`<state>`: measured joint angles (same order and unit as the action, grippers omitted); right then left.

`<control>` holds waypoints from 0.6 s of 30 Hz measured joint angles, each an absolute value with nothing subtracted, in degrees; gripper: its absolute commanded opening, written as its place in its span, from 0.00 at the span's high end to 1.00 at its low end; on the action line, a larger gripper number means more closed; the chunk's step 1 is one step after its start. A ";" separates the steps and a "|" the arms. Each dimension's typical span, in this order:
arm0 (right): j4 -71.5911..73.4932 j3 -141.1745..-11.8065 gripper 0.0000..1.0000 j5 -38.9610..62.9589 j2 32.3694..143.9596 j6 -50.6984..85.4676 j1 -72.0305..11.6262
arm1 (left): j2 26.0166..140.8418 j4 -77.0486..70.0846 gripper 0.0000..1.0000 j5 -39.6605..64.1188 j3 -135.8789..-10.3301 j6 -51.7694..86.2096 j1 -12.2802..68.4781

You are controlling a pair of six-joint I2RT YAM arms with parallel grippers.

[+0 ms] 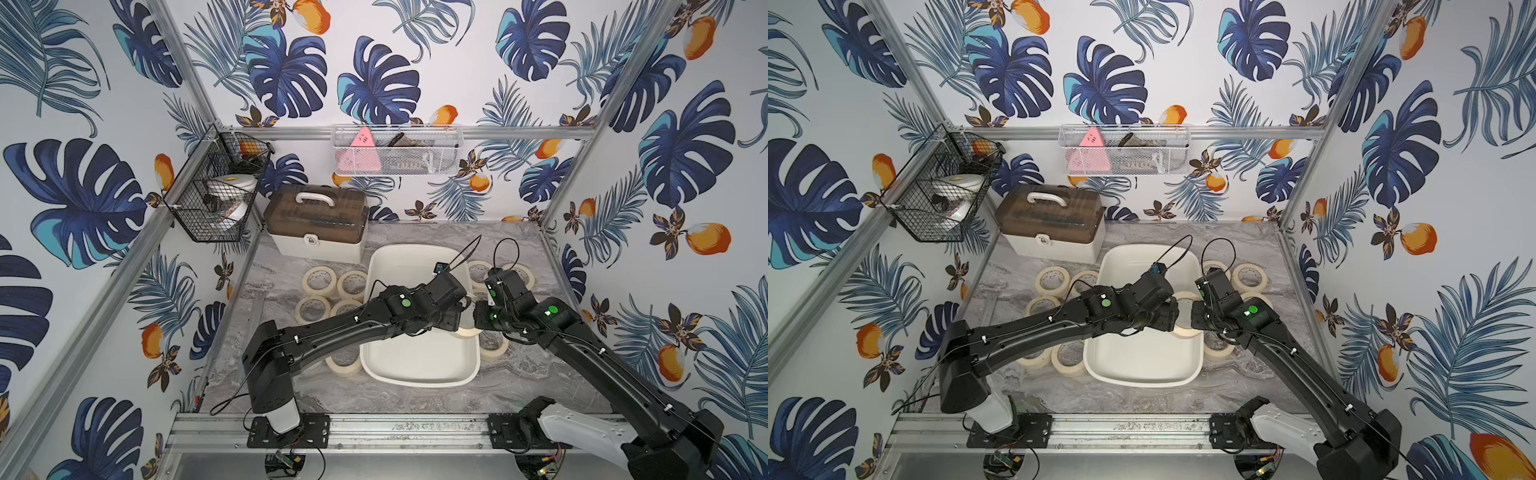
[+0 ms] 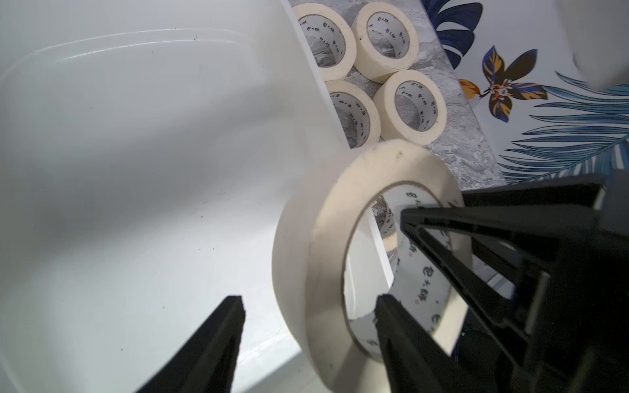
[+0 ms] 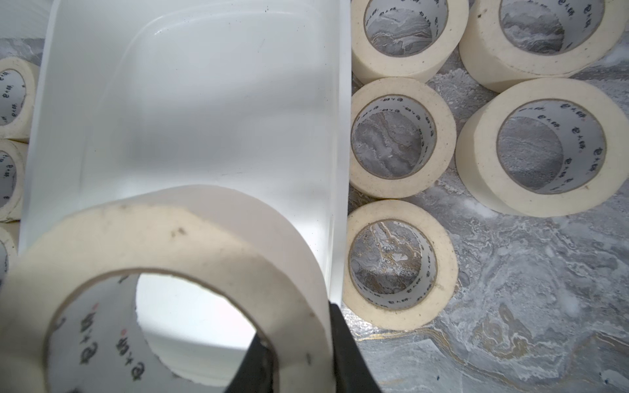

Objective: Take out the art tape in the storage box
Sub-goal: Place the art tape at the center of the board.

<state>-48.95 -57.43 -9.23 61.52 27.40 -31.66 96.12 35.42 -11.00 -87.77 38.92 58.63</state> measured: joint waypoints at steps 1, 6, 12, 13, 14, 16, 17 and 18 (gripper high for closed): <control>-48.95 -57.43 1.00 -9.72 61.45 27.40 -31.66 | 95.50 35.44 0.18 -10.44 -87.72 38.54 58.63; -49.76 -57.78 1.00 -11.94 60.97 27.33 -31.44 | 92.05 35.24 0.07 -9.85 -86.70 35.77 58.63; -53.67 -58.57 1.00 -18.17 60.86 31.27 -28.16 | 85.43 35.70 0.01 -14.15 -83.05 33.74 58.63; -54.13 -58.54 1.00 -18.85 60.82 32.29 -26.52 | 84.86 35.94 0.01 -15.22 -82.89 33.19 58.63; -54.26 -58.33 1.00 -18.98 60.64 33.01 -24.47 | 84.40 36.27 0.01 -16.34 -82.81 33.04 58.63; -54.15 -57.19 1.00 -18.46 59.79 34.35 -19.92 | 83.64 36.95 0.01 -18.02 -82.48 32.80 58.59; -54.17 -56.27 1.00 -17.96 59.16 35.29 -17.12 | 83.11 37.23 0.01 -18.72 -82.04 32.64 58.59; -54.30 -55.61 1.00 -17.87 58.74 36.12 -14.96 | 82.61 37.39 0.01 -19.31 -81.52 32.49 58.59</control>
<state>-54.30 -55.61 -17.87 58.74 36.12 -14.96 82.61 37.39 -19.31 -81.52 32.49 58.59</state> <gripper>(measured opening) 0.233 0.989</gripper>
